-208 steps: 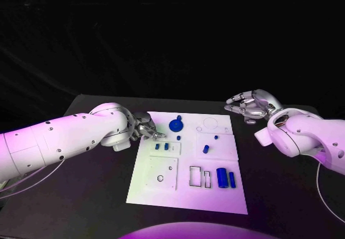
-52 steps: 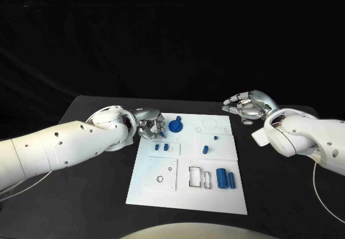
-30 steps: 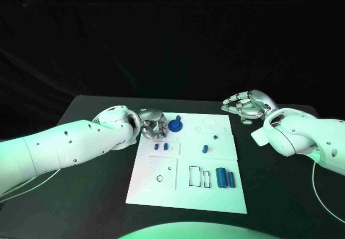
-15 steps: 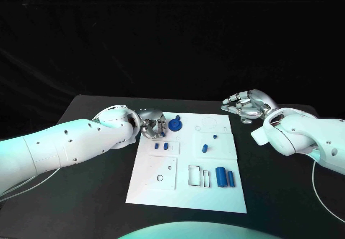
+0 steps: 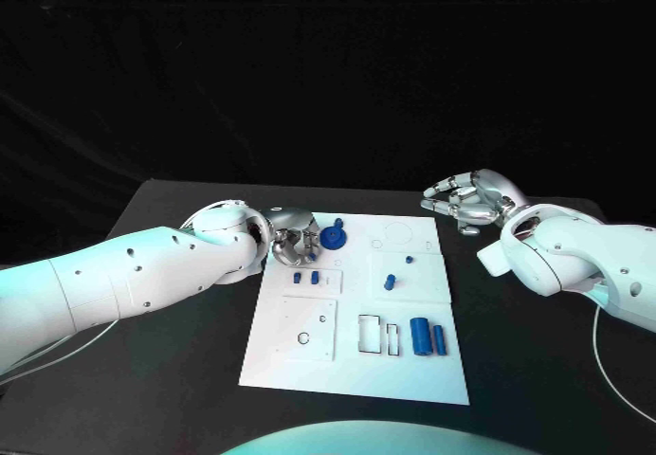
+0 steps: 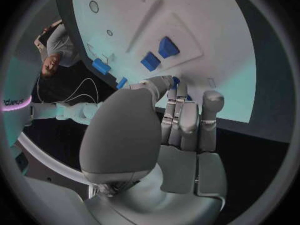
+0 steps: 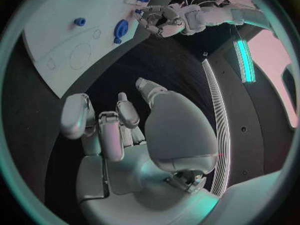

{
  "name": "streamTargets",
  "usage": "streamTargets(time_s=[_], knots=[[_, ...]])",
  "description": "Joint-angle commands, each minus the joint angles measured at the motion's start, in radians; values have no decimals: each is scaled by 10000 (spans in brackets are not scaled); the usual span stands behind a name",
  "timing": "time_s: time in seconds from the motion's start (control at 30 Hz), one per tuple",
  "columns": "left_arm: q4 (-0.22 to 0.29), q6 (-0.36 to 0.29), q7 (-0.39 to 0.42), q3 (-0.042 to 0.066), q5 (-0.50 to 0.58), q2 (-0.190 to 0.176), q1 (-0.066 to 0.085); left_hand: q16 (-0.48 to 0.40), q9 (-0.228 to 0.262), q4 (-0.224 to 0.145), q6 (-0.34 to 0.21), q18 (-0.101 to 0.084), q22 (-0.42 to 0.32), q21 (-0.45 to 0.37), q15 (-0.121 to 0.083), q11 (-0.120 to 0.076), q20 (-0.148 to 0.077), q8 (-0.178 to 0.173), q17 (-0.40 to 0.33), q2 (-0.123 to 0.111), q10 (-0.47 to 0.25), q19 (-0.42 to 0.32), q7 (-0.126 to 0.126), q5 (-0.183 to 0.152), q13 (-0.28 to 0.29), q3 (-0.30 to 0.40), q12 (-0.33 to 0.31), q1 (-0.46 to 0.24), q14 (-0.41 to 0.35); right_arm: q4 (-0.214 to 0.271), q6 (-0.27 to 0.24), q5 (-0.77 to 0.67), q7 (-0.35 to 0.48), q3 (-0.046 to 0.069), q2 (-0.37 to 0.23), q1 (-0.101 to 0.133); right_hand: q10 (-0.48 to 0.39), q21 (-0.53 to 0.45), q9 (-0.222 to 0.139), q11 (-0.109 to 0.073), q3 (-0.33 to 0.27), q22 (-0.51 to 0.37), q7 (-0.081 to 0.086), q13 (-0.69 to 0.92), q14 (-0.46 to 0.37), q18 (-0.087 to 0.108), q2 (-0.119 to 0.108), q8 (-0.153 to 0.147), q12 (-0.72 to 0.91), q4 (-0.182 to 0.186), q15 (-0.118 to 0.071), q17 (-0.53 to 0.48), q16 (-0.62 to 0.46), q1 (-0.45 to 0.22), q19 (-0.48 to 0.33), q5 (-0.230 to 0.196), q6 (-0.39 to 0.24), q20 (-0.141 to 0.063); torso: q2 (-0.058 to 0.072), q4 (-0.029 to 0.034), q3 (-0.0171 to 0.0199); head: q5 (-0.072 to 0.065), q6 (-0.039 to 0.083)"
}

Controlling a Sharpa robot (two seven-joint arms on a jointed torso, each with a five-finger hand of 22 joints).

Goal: Assemble the parts on the task board

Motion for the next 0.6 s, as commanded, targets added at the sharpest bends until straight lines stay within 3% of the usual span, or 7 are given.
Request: streamTargets(time_s=[0.03,0.37,0.6], knots=[[56,197,115,-10,87,47,-18,63,20,-22,40,-59,9,56,23,-5,16,67,8,13,59,69,-5,-48,11,-58,-57,-55,71,5,141,-65,65,0,3,-6,-35,-60,-17,-39,-6,-17,6,-3,589,122,-25,35,4,43,-67,738,-56,-45,-64,51,-67,-33,-4,-7,10,4,2],[-9,380,-105,-14,89,61,-20,63,23,-40,31,-47,-27,30,23,-3,3,40,-18,1,68,43,-1,-50,17,-73,-93,-61,67,-4,138,-65,60,0,2,-7,-42,-69,-19,-40,-3,-21,5,-13,584,123,-25,40,-2,45,-68,717,-65,-42,-66,52,-70,-33,-13,7,9,-10,10],[-37,345,-172,-16,87,56,-20,49,-144,-51,-562,-26,-161,-85,120,120,42,-491,-159,-94,-19,-71,151,-33,48,-48,-355,-146,-21,-11,136,-65,62,0,-1,-7,-42,-69,-19,-40,-3,-21,5,-13,584,123,-25,40,-2,45,-68,717,-65,-42,-66,52,-70,-33,-8,3,-5,-17,21]])
